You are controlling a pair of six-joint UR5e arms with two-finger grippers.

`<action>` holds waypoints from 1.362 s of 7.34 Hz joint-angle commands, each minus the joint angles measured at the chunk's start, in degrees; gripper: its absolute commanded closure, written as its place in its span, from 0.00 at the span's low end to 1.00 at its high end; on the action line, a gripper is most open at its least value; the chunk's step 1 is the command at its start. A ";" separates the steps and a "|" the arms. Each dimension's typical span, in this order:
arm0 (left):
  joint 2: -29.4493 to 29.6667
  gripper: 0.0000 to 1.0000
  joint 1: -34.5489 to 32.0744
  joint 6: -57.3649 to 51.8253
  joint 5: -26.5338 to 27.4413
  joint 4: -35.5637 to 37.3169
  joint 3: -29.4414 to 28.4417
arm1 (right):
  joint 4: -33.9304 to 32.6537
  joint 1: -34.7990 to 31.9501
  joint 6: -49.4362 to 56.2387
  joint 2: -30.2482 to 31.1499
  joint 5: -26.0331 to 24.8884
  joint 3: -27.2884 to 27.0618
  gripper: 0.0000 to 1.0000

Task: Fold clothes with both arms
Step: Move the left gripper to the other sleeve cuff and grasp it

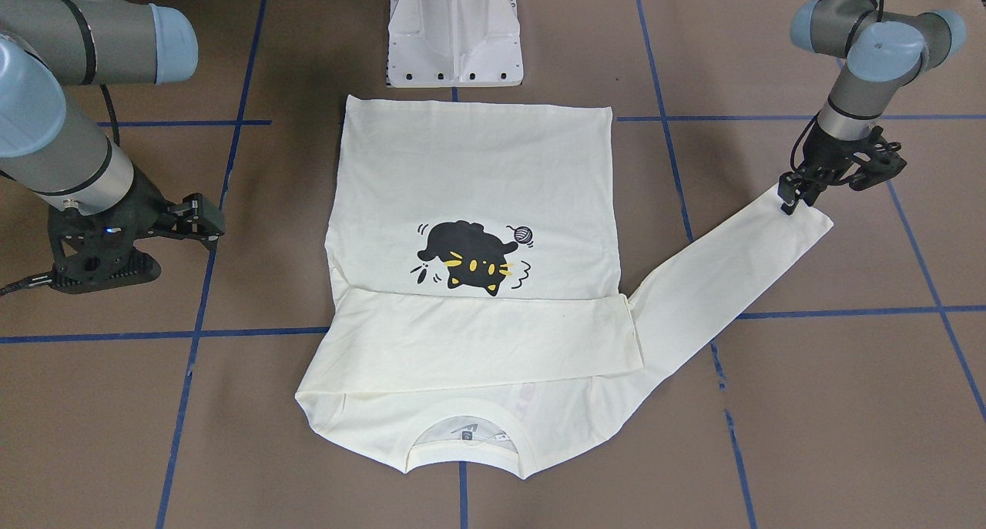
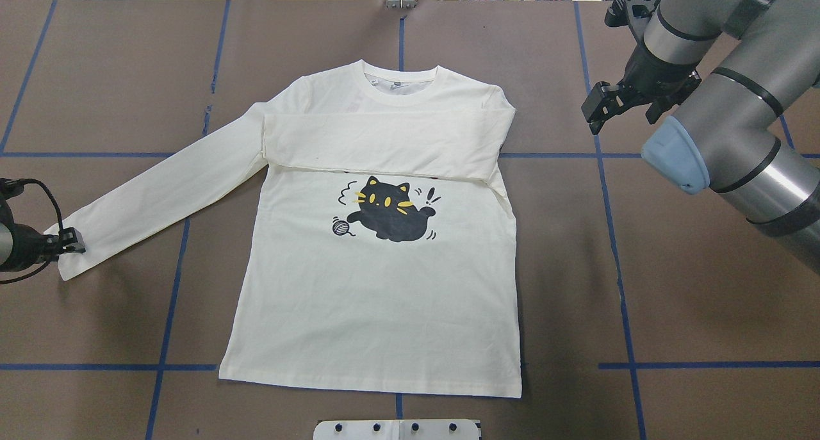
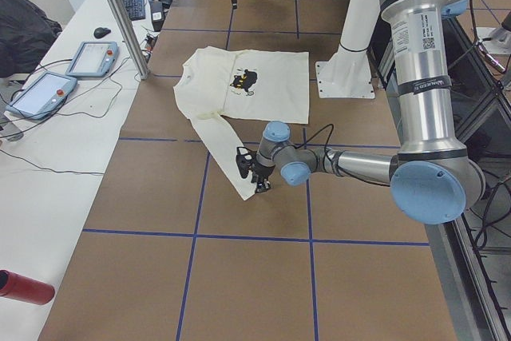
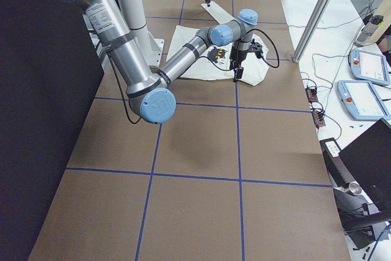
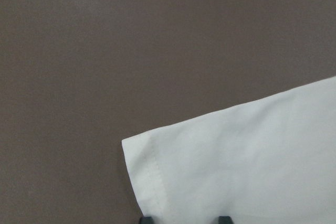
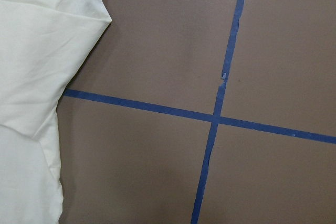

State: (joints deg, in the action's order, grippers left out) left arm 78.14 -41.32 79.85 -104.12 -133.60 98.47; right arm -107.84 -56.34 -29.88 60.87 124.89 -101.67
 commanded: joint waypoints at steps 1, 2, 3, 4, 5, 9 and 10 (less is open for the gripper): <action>-0.01 0.74 0.01 0.04 -0.12 0.09 0.67 | 0.00 0.00 0.00 0.04 0.00 0.15 0.00; 0.08 0.86 0.01 0.04 -0.12 0.35 1.54 | 0.00 0.00 0.09 0.13 0.00 0.15 0.00; -0.01 1.00 0.01 -0.05 -0.12 0.70 2.94 | 0.00 -0.08 0.09 0.13 0.00 0.15 0.00; 0.08 1.00 0.01 -0.14 -0.12 0.71 3.83 | 0.00 -0.09 0.09 0.21 0.00 0.15 0.00; 0.17 1.00 0.01 -0.22 -2.47 0.79 4.45 | 0.00 -0.09 0.09 0.39 0.00 0.15 0.00; 10.12 1.00 -1.30 -0.31 -5.83 11.35 9.09 | 0.09 -0.35 0.26 2.57 0.00 -0.45 0.00; 17.76 1.00 -3.49 -0.23 -6.01 18.13 9.98 | 0.09 -0.44 0.26 4.76 -0.09 -2.20 0.00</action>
State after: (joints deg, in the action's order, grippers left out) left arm 87.53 -42.80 79.56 -109.58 -123.78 106.90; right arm -107.78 -56.67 -29.64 63.41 124.87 -102.31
